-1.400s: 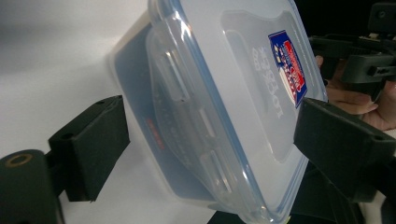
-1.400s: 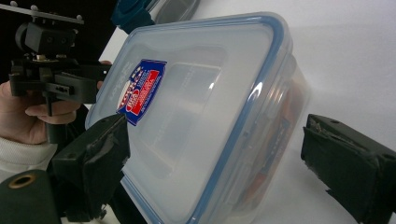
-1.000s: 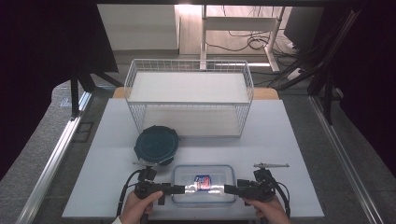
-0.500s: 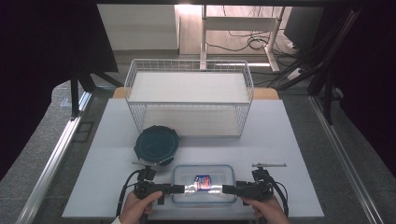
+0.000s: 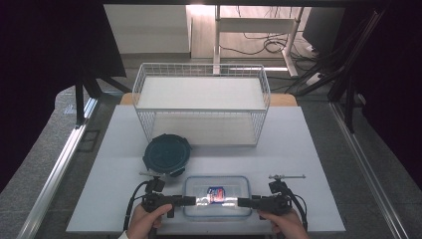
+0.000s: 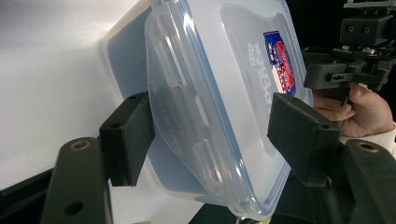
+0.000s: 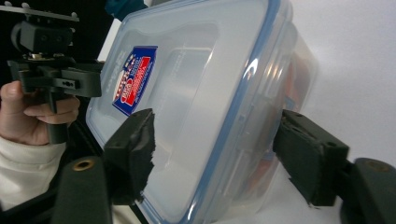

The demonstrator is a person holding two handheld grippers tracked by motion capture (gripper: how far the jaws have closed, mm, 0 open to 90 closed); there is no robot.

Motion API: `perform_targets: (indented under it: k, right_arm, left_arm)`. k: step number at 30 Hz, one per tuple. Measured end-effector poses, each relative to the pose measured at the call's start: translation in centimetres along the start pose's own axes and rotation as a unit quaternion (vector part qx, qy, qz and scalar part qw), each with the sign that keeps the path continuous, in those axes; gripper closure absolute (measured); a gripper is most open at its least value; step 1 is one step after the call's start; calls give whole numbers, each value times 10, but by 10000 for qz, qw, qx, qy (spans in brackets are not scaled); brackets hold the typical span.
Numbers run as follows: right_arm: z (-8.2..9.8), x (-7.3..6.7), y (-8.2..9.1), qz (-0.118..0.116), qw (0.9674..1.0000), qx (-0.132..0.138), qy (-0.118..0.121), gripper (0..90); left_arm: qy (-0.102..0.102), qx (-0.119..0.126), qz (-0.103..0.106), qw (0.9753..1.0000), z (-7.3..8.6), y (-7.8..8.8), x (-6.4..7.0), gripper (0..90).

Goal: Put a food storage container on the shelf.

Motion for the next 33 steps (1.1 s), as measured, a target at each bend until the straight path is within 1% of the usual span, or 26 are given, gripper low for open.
perform_targets:
  k: [2, 7, 12, 16, 17, 21, 23, 28, 33]
  right_arm:
    - [0, 0, 2, -35, 10000, 11, -13, 329]
    - [0, 1, 2, -83, 9999, 8, -73, 343]
    - [0, 1, 4, -83, 9999, 16, -143, 360]
    - [0, 0, 5, -67, 9999, 56, -143, 384]
    - [-1, -1, 6, -70, 9998, 86, -193, 392]
    - [-1, -5, 8, -8, 9998, 160, -139, 420]
    - [-1, -6, 8, 0, 9998, 173, -115, 427]
    - [-2, -7, 9, -2, 9997, 220, -143, 444]
    - [-4, -11, 10, 26, 9995, 296, -64, 470]
  left_arm:
    - [10, 22, -9, 10000, 0, 0, 0, 325]
    - [4, 43, -15, 10000, -1, 2, 0, 349]
    - [-3, 46, -12, 10000, -1, 3, 0, 362]
    - [-21, 64, -42, 10000, -1, 5, 2, 380]
    - [-36, 77, -59, 9999, -1, 6, 3, 385]
    - [-54, 156, -108, 9998, -2, 10, 5, 414]
    - [-43, 192, -133, 9997, -2, 11, 5, 419]
    - [-53, 212, -206, 9995, -2, 13, 7, 423]
    - [-85, 299, -307, 9990, -5, 18, 9, 436]
Point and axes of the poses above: each handheld gripper's, and its own axes: y roughly backward along the jaws, z roughly out of its underside, x roughly to its right, the point moved 9 cm from there along -y, roughly forward along the jaws, and after that the axes turned 4 degrees about -z, right-handed, at the moved point
